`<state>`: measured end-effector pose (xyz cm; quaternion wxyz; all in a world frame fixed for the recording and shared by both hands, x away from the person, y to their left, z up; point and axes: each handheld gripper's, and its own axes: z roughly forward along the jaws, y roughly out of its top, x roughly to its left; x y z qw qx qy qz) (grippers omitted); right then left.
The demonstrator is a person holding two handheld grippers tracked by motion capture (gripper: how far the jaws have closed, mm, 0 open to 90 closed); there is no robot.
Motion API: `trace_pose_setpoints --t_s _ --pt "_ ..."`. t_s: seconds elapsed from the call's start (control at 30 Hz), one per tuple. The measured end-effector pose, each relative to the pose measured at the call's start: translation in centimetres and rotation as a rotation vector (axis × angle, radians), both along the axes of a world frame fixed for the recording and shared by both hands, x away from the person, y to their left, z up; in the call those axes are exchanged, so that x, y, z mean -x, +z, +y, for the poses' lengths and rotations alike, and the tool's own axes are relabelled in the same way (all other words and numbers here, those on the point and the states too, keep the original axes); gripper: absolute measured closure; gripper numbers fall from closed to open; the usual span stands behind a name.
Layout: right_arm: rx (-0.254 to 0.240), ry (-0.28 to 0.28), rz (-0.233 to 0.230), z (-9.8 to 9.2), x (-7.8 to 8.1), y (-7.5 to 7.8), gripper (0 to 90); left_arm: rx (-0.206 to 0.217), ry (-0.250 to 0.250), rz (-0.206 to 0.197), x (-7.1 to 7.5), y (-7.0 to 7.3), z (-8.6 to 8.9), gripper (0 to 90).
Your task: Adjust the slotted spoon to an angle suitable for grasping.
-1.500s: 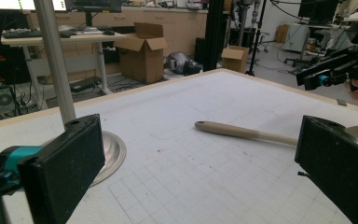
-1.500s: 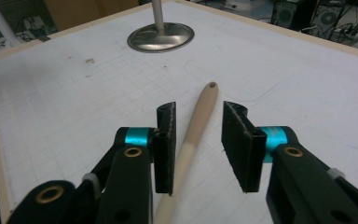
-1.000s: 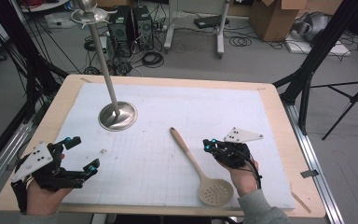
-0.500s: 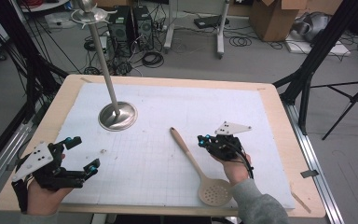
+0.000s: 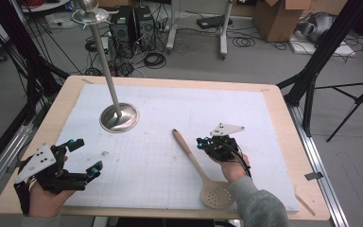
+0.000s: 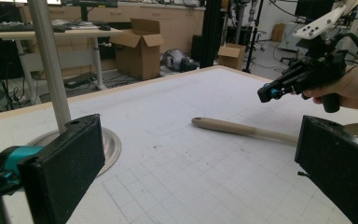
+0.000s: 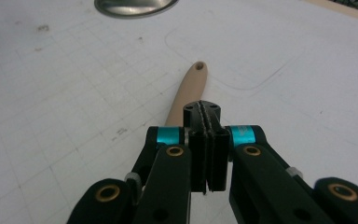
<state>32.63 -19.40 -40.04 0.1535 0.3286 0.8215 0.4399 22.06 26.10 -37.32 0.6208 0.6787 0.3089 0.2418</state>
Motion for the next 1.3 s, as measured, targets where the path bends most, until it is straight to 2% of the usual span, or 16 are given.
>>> trace_pose_setpoints --t_s 0.23,0.37,0.5,0.7,1.0,1.3 --pt "0.041 0.017 0.054 0.9 -0.5 -1.0 90.0 -0.002 0.000 0.005 -0.1 -0.1 0.0 1.8" --pt "0.047 0.028 0.077 1.4 -0.7 -1.3 90.0 -0.003 -0.002 0.006 -0.1 -0.1 -0.1 1.8" --pt "0.043 0.021 0.084 1.5 -1.0 -1.5 90.0 0.000 -0.001 0.007 -0.1 -0.2 0.0 1.8" --pt "0.071 0.034 0.086 2.1 -1.4 -2.0 90.0 0.000 0.001 0.012 -0.2 -0.3 0.1 1.8" --pt "0.114 0.023 0.100 2.5 -1.7 -2.6 90.0 0.001 -0.002 0.017 -0.2 -0.4 0.0 1.8" --pt "0.140 0.037 0.116 3.1 -1.9 -3.0 90.0 -0.004 -0.002 0.022 -0.3 -0.5 0.0 1.8"
